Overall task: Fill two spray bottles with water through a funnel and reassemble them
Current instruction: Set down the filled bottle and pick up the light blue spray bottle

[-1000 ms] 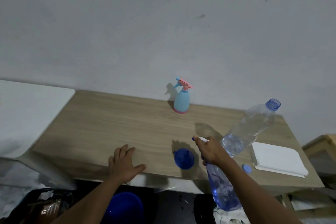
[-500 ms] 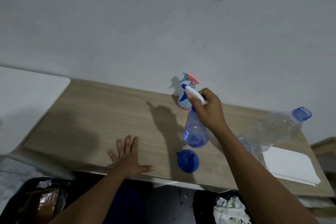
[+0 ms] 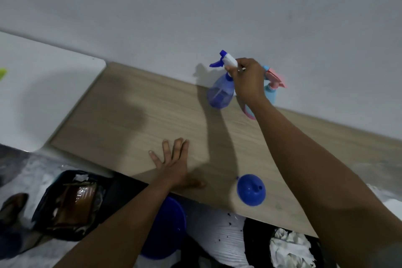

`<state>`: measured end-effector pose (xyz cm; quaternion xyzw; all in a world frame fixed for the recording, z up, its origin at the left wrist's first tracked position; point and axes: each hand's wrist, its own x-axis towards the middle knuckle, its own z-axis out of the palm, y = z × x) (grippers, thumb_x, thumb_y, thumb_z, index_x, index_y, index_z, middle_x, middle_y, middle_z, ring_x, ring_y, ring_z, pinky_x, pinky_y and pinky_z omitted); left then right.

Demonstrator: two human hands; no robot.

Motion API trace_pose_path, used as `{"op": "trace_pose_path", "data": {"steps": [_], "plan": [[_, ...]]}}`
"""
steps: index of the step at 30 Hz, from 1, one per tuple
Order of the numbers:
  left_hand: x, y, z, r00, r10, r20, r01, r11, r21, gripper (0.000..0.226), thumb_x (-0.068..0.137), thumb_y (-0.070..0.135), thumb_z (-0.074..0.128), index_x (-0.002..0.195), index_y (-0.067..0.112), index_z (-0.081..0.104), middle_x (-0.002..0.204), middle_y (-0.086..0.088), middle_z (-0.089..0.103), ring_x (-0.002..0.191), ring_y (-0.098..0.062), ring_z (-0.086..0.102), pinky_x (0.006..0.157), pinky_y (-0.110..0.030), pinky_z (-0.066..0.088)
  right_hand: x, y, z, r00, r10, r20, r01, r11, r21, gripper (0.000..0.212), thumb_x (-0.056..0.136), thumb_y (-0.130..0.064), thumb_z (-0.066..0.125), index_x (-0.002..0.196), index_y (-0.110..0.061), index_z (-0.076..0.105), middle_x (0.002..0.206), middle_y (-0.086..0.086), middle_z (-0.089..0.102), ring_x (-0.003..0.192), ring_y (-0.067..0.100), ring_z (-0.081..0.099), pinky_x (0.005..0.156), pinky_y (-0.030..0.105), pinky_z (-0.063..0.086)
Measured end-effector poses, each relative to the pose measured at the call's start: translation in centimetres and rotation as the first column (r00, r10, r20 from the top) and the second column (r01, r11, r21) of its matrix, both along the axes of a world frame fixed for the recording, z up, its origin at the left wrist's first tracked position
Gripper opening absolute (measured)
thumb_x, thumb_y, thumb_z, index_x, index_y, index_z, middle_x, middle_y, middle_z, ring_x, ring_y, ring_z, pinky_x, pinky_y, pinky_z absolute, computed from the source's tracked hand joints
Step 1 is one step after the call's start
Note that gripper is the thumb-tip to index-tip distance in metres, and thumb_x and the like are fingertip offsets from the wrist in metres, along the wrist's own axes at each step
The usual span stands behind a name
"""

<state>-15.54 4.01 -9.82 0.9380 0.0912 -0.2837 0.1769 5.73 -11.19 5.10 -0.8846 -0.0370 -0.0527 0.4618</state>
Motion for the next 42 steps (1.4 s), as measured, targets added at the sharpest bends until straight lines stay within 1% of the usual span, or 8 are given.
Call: {"op": "trace_pose_path", "data": {"steps": [4, 10, 16, 19, 22, 29, 32, 42], "plan": [[0.0, 0.2, -0.1, 1.000, -0.004, 0.016, 0.004, 1.000, 0.004, 0.149, 0.044, 0.089, 0.065, 0.150, 0.034, -0.024, 0.158, 0.013, -0.030, 0.142, -0.037, -0.037, 0.102, -0.077, -0.018, 1.6, 1.1, -0.6, 1.000, 0.022, -0.015, -0.022, 0.999, -0.040, 0.016, 0.091, -0.016, 0.066, 0.102, -0.007, 0.073, 0.095, 0.014, 0.071, 0.076, 0.022, 0.063, 0.068, 0.032, 0.051], [-0.1, 0.1, -0.1, 0.999, 0.008, 0.050, -0.009, 1.000, 0.010, 0.150, 0.041, 0.089, 0.064, 0.151, 0.035, -0.023, 0.159, 0.012, -0.029, 0.142, -0.035, -0.037, 0.104, -0.076, -0.018, 0.3, 0.1, 0.1, 0.993, 0.090, 0.080, -0.070, 0.971, -0.229, 0.062, 0.087, -0.033, 0.074, 0.143, -0.019, 0.051, 0.139, 0.004, 0.052, 0.121, 0.024, 0.056, 0.096, 0.041, 0.050], [-1.1, 0.3, -0.4, 0.971, 0.070, 0.231, -0.059, 0.997, -0.052, 0.131, 0.051, 0.092, 0.055, 0.155, 0.035, 0.000, 0.162, 0.012, -0.009, 0.148, -0.029, -0.019, 0.111, -0.069, -0.016, -4.4, -6.9, -0.3, 0.914, -0.119, 0.389, 0.115, 0.993, 0.034, 0.045, 0.092, -0.025, 0.071, 0.133, -0.014, 0.055, 0.117, 0.003, 0.057, 0.095, 0.010, 0.058, 0.080, 0.021, 0.050], [0.4, -1.5, 0.8, 0.813, 0.170, 0.557, -0.066, 0.977, -0.201, 0.092, 0.069, 0.077, 0.061, 0.146, 0.032, 0.037, 0.151, 0.006, 0.036, 0.141, -0.013, 0.026, 0.120, -0.044, 0.012, -5.8, -10.8, -2.6, 0.927, -0.299, 0.227, 0.266, 0.950, 0.164, 0.040, 0.096, -0.026, 0.064, 0.134, -0.014, 0.055, 0.113, 0.002, 0.061, 0.095, 0.013, 0.060, 0.075, 0.019, 0.052], [5.0, -5.6, 2.6, 0.797, 0.320, 0.513, 0.058, 0.804, -0.592, 0.070, 0.077, 0.036, 0.083, 0.138, 0.019, 0.051, 0.138, -0.004, 0.051, 0.123, -0.001, 0.043, 0.097, -0.001, 0.032, -5.8, -13.5, -4.9, 0.960, -0.258, 0.105, 0.240, 0.957, 0.161, 0.040, 0.100, -0.022, 0.057, 0.139, -0.016, 0.050, 0.122, 0.005, 0.061, 0.107, 0.015, 0.061, 0.084, 0.018, 0.051], [16.4, -12.5, 2.8, 0.839, 0.341, 0.424, 0.104, 0.664, -0.740, 0.075, 0.078, 0.026, 0.083, 0.142, 0.023, 0.044, 0.138, 0.009, 0.051, 0.127, -0.007, 0.047, 0.102, -0.033, 0.049, -3.2, -14.5, -5.3, 0.983, -0.064, 0.171, 0.040, 0.989, 0.140, 0.038, 0.103, -0.010, 0.050, 0.141, -0.012, 0.048, 0.134, -0.005, 0.054, 0.118, -0.008, 0.054, 0.092, 0.016, 0.049], [19.2, -14.0, 2.4, 0.849, 0.335, 0.408, 0.104, 0.652, -0.751, 0.076, 0.080, 0.018, 0.081, 0.145, 0.019, 0.040, 0.147, 0.000, 0.048, 0.136, -0.017, 0.044, 0.110, -0.043, 0.045, -2.4, -14.6, -5.9, 0.979, -0.076, 0.187, 0.053, 0.991, 0.124, 0.028, 0.104, -0.012, 0.049, 0.129, -0.022, 0.054, 0.120, -0.012, 0.060, 0.108, -0.001, 0.061, 0.087, 0.033, 0.055], [20.7, -13.9, 1.3, 0.857, 0.264, 0.442, 0.138, 0.710, -0.690, 0.078, 0.075, 0.027, 0.085, 0.139, 0.026, 0.040, 0.142, 0.002, 0.050, 0.129, -0.017, 0.048, 0.103, -0.040, 0.050, -2.1, -13.6, -6.5, 0.976, -0.180, 0.123, 0.153, 0.968, 0.197, 0.009, 0.100, -0.018, 0.059, 0.108, -0.020, 0.059, 0.102, -0.012, 0.066, 0.096, 0.019, 0.069, 0.081, 0.047, 0.058]]}}
